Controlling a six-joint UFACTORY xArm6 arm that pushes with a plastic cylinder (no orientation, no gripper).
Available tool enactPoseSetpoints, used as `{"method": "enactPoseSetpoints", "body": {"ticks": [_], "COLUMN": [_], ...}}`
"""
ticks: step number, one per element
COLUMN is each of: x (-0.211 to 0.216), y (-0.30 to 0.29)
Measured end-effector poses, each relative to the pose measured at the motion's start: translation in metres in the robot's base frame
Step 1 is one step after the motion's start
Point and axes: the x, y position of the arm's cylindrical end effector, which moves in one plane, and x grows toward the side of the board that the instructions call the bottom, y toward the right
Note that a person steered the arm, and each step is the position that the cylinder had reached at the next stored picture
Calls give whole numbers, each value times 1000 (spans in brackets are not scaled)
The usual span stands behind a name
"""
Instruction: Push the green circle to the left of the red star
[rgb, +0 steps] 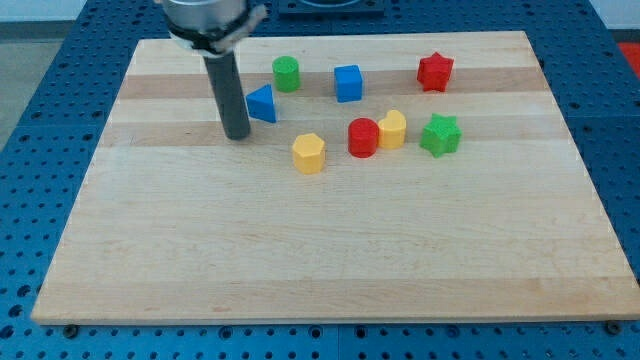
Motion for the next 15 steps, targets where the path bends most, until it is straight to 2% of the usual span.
{"method": "enactPoseSetpoints", "body": {"ticks": [1, 2, 4, 7, 10, 13, 14, 15], "x": [-48, -74, -85, -115, -115, -112, -101, -71], "y": [-8, -3, 53, 71, 163, 229, 229, 216]}}
